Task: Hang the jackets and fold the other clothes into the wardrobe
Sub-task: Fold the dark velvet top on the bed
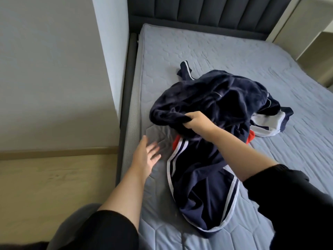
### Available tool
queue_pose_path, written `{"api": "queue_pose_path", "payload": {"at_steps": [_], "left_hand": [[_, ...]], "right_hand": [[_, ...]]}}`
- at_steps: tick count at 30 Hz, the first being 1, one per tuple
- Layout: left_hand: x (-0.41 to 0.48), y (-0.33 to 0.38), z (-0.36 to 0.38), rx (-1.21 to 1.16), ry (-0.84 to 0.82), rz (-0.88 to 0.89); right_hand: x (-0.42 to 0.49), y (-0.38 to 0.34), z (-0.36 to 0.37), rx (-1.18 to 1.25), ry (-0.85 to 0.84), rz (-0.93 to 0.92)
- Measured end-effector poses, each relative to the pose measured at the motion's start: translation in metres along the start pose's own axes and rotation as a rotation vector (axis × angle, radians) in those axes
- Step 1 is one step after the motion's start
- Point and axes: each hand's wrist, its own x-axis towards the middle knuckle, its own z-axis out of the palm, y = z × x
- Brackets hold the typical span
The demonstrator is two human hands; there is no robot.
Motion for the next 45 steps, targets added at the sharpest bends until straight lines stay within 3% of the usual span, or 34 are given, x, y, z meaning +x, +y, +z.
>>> {"api": "queue_pose_path", "payload": {"at_steps": [2, 4, 6, 8, 11, 12, 14, 16, 18, 20, 23, 27, 30, 38, 45], "left_hand": [[0.0, 0.016, -0.003, -0.135, -0.15, 0.007], [-0.006, 0.022, -0.002, -0.065, -0.278, -0.015], [-0.009, 0.017, 0.0, 0.046, -0.23, 0.022], [-0.011, 0.012, 0.0, 0.093, -0.087, 0.093], [-0.012, 0.01, -0.003, 0.204, 0.056, 0.157], [-0.011, 0.01, -0.004, 0.26, 0.087, 0.173], [-0.014, 0.012, -0.006, 0.319, 0.097, 0.217], [-0.016, 0.012, -0.004, 0.35, 0.071, 0.256], [-0.025, 0.014, -0.004, 0.36, 0.049, 0.277], [-0.026, 0.013, -0.005, 0.344, 0.046, 0.264], [-0.032, 0.014, -0.006, 0.301, 0.047, 0.201], [-0.043, 0.022, -0.003, 0.192, 0.047, 0.148], [-0.052, 0.043, 0.004, 0.134, -0.008, 0.262], [-0.104, 0.131, 0.03, 0.223, -0.181, 0.476], [-0.178, 0.202, 0.0, 0.677, 0.082, 0.871]], "right_hand": [[-0.024, -0.013, 0.018, 0.004, -0.161, -0.111], [-0.043, -0.017, 0.037, -0.228, -0.278, -0.229], [-0.054, -0.011, 0.049, -0.452, -0.261, -0.292], [-0.063, -0.003, 0.047, -0.476, -0.058, -0.371], [-0.068, 0.013, 0.026, -0.471, 0.461, -0.604], [-0.065, 0.018, 0.016, -0.503, 0.62, -0.595], [-0.052, 0.03, -0.004, -0.553, 0.771, -0.385], [-0.037, 0.045, -0.022, -0.581, 0.645, -0.031], [-0.031, 0.059, -0.028, -0.546, 0.355, 0.185], [-0.027, 0.073, -0.026, -0.663, 0.154, 0.205], [-0.02, 0.077, -0.018, -0.856, 0.21, 0.144], [-0.007, 0.044, -0.015, -0.514, 0.338, 0.109], [-0.005, -0.009, -0.01, -0.168, 0.383, 0.012], [-0.028, -0.173, 0.014, 0.313, 0.232, -0.213], [-0.074, -0.287, 0.027, 0.745, 0.045, -0.31]]}}
